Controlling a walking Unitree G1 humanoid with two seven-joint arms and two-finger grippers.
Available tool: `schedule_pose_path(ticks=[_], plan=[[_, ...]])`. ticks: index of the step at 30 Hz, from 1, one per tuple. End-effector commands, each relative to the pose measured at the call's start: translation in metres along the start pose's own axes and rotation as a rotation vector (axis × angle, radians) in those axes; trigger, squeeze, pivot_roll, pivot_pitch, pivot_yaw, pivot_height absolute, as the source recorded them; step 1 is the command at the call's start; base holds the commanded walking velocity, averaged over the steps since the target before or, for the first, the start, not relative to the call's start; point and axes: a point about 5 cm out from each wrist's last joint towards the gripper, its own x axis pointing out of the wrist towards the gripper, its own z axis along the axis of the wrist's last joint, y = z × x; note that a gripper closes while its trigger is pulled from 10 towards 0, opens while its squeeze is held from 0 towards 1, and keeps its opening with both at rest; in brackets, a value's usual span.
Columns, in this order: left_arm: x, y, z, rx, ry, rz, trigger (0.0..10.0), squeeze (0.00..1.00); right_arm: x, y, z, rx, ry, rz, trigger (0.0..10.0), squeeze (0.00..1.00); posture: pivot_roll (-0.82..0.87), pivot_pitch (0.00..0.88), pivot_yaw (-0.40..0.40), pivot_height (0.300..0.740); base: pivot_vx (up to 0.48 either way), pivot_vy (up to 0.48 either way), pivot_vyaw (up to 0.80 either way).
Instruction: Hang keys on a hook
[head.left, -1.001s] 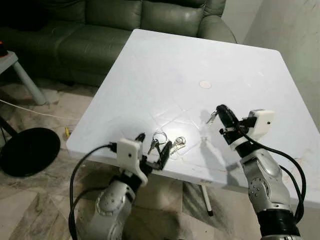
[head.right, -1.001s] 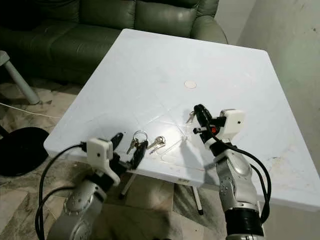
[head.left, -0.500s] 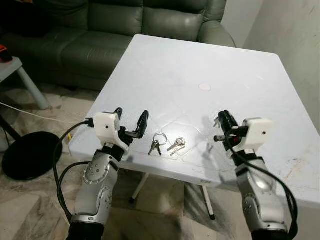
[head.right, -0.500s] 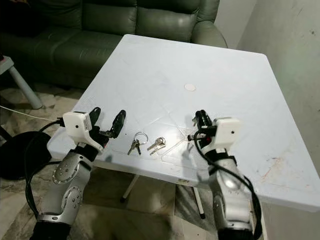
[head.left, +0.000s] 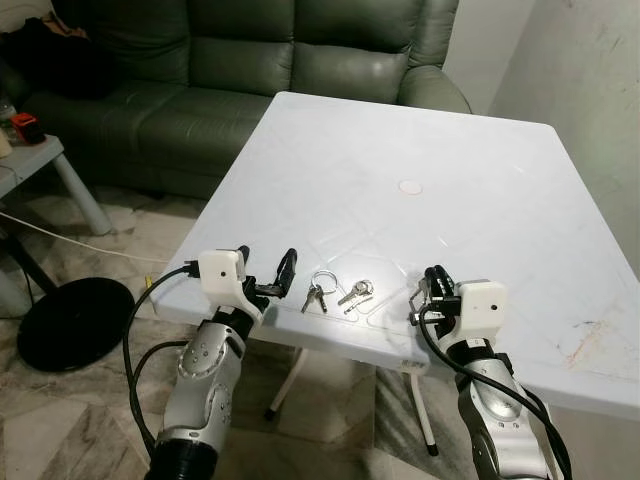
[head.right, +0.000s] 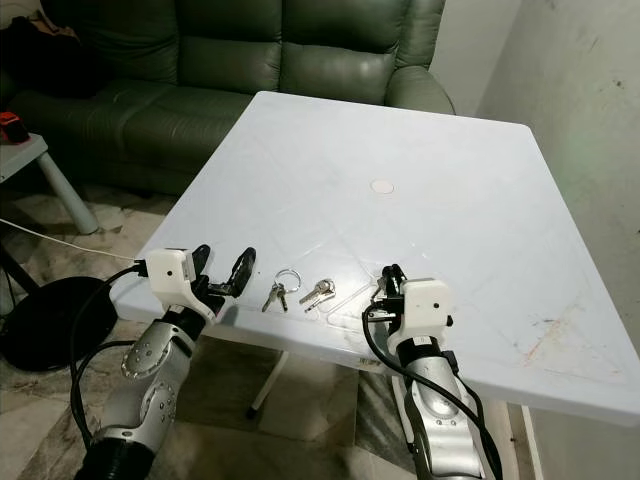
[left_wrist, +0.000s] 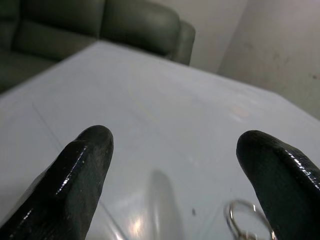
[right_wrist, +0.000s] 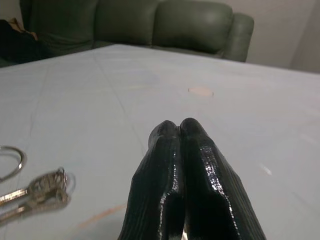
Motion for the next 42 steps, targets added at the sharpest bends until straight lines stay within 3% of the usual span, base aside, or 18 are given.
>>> schedule_pose_path(ticks=[1, 6, 15, 26, 42], plan=[[0.004, 0.001, 0.003, 0.003, -0.017, -0.011, 10.0, 0.00, 0.003, -0.001, 0.003, -0.025, -0.010, -0.004, 10.0, 0.00, 0.04, 0.000, -0.045, 0.740, 0.000, 0.000, 0.00], [0.018, -0.004, 0.010, 0.026, -0.042, -0.056, 10.0, 0.00, 0.009, 0.001, -0.001, -0.047, 0.007, -0.005, 10.0, 0.00, 0.06, 0.000, -0.059, 0.740, 0.000, 0.000, -0.46], [0.024, -0.006, 0.009, 0.023, -0.038, -0.055, 10.0, 0.00, 0.014, 0.007, -0.001, -0.038, 0.004, 0.012, 10.0, 0.00, 0.06, 0.000, -0.046, 0.740, 0.000, 0.000, -0.77], [0.023, 0.001, 0.009, -0.006, -0.051, 0.042, 10.0, 0.00, 0.017, 0.015, -0.001, -0.023, -0.001, 0.007, 10.0, 0.00, 0.06, 0.000, -0.037, 0.740, 0.000, 0.000, -0.77], [0.021, 0.010, 0.006, -0.026, -0.034, 0.099, 10.0, 0.00, 0.019, 0.017, -0.004, -0.029, 0.005, 0.018, 10.0, 0.00, 0.08, 0.000, -0.047, 0.740, 0.000, 0.054, -0.77]])
